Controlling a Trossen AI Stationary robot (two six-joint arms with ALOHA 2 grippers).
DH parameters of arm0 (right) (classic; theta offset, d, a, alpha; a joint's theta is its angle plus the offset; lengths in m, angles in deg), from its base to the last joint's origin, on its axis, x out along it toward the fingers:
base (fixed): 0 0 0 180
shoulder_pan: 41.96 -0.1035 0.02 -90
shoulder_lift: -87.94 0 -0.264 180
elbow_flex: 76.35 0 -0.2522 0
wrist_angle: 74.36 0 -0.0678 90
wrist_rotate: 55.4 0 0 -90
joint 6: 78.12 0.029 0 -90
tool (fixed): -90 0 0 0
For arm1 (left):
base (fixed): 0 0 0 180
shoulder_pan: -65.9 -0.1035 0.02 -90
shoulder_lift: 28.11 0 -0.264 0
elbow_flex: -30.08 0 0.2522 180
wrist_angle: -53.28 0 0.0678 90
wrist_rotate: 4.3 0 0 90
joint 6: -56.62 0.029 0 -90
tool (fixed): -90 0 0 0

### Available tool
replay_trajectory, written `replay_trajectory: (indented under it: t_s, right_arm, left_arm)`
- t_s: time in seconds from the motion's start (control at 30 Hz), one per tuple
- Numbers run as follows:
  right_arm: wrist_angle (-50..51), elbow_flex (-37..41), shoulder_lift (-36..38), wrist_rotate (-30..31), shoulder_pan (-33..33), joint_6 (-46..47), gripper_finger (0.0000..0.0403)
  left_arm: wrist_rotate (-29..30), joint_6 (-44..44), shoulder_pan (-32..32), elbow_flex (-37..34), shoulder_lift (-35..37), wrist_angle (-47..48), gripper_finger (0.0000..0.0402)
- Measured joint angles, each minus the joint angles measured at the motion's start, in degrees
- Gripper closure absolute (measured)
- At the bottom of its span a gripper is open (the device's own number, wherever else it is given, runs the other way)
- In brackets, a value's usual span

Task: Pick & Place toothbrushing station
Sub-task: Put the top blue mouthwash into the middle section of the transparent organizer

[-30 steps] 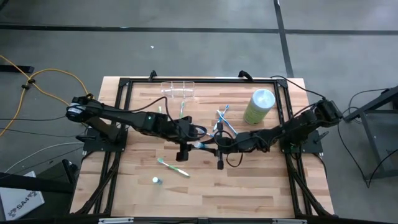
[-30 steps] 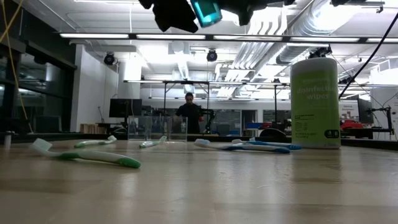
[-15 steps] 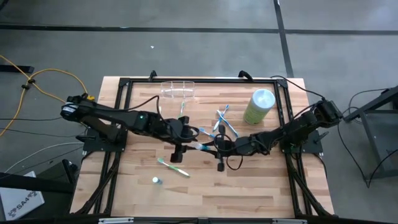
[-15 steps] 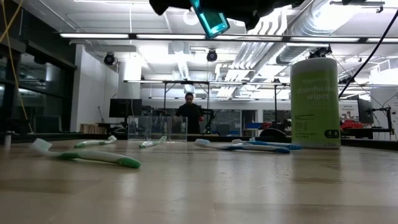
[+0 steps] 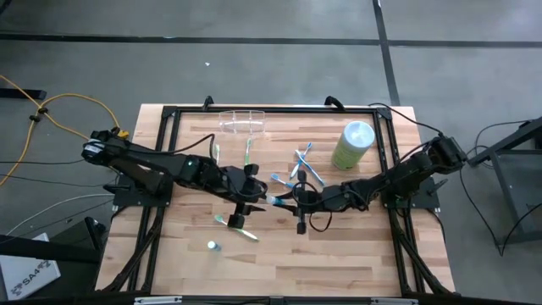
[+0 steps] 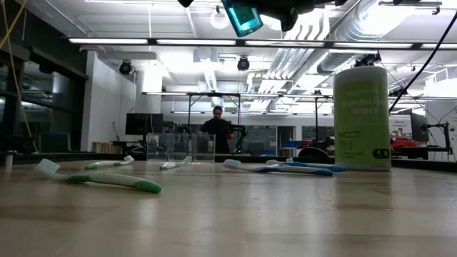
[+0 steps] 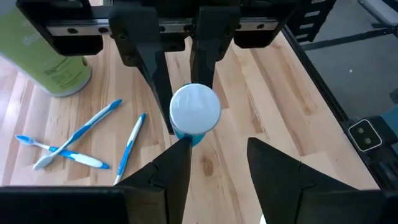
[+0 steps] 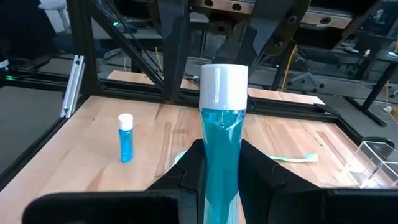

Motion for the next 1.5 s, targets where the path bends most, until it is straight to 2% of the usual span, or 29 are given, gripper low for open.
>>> replay_trajectory:
  t_s: [0.27,0.43,0.73,1.27,1.5]
  right_arm:
    - [-0.2,0.0,0.0,0.4,-0.9,-0.1,0.0348]
    - [-0.3,0.0,0.0,3.9,-2.0,-1.6,0.0348]
    - [-1.1,-0.2,-0.2,4.1,-3.1,-2.0,0.0348]
    - [-1.5,-0.2,-0.1,4.9,-3.2,-3.2,0.0348]
    - [-1.3,-0.2,-0.1,5.2,-3.1,-3.3,0.0348]
  left_arm:
    - [-0.2,-0.1,-0.8,0.0,0.0,-0.7,0.0249]
    - [0.1,-0.4,-1.1,0.0,0.0,-1.1,0.0249]
    - [0.9,-1.6,-2.4,0.1,-0.1,-1.3,0.0249]
    - [-5.0,0.1,-2.5,0.0,-1.7,-6.2,0.0249]
    - [-5.2,1.1,-2.2,0.0,-1.7,-8.2,0.0249]
